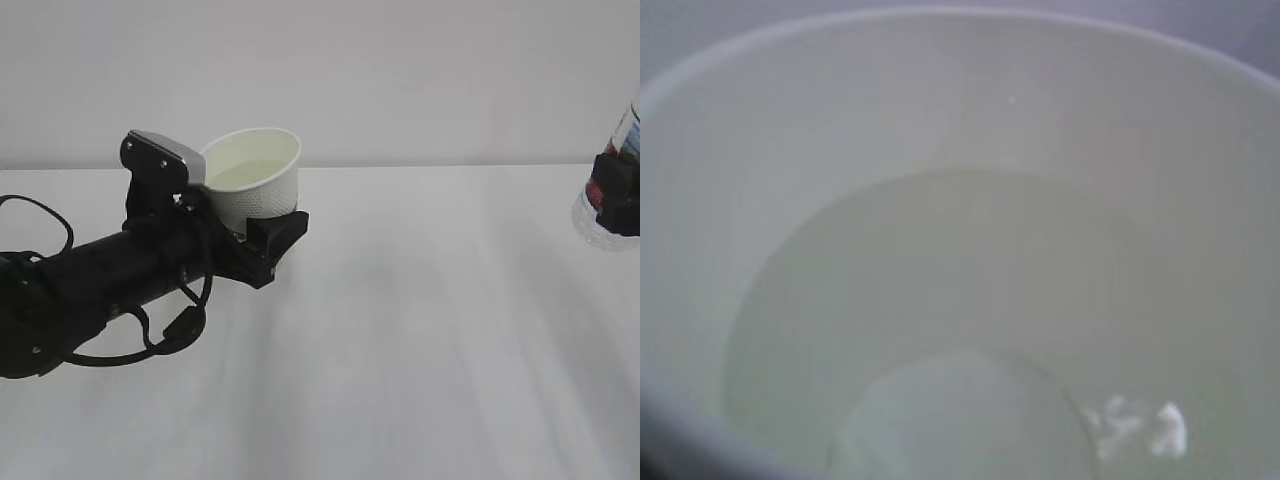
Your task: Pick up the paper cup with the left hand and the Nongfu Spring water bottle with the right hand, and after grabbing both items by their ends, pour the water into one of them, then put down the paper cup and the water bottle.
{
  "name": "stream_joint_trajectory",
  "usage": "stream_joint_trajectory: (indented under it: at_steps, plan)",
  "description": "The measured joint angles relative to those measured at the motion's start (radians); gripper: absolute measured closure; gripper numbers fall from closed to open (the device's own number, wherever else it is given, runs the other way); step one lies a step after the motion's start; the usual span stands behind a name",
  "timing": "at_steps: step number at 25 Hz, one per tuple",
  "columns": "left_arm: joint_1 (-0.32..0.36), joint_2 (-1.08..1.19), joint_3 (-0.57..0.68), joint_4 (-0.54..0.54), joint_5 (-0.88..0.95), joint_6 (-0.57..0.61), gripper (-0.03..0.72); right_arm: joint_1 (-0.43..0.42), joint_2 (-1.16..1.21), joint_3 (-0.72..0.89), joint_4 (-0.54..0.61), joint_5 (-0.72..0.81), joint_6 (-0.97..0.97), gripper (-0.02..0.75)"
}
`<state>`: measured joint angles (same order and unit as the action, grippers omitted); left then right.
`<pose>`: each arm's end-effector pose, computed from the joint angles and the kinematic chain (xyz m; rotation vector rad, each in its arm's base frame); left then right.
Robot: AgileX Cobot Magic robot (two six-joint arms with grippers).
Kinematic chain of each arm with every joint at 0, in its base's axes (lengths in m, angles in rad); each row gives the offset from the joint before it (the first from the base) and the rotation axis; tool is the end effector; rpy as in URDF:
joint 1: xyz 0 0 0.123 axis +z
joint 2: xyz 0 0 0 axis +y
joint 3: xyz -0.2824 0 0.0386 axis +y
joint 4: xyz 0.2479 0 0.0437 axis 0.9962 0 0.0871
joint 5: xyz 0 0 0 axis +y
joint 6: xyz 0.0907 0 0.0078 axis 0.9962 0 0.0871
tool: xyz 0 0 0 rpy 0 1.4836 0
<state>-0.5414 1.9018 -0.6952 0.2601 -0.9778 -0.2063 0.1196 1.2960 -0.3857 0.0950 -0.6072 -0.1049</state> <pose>0.2859 -0.1945 0.1474 0.5775 1.6687 -0.6248 0.2347 0.0233 0.2165 -0.0920 1.7862 0.0182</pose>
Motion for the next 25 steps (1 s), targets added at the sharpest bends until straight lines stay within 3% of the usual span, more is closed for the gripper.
stream_joint_trajectory:
  at_steps: [15,25]
  plan:
    - [0.000,0.000,0.000,-0.087,0.078,0.094,0.141,0.000,0.053,0.000,0.000,-0.002,0.013,0.260]
    - [0.022,0.000,0.000,-0.094,0.083,0.120,0.143,0.000,0.081,0.000,-0.020,-0.113,0.013,0.260]
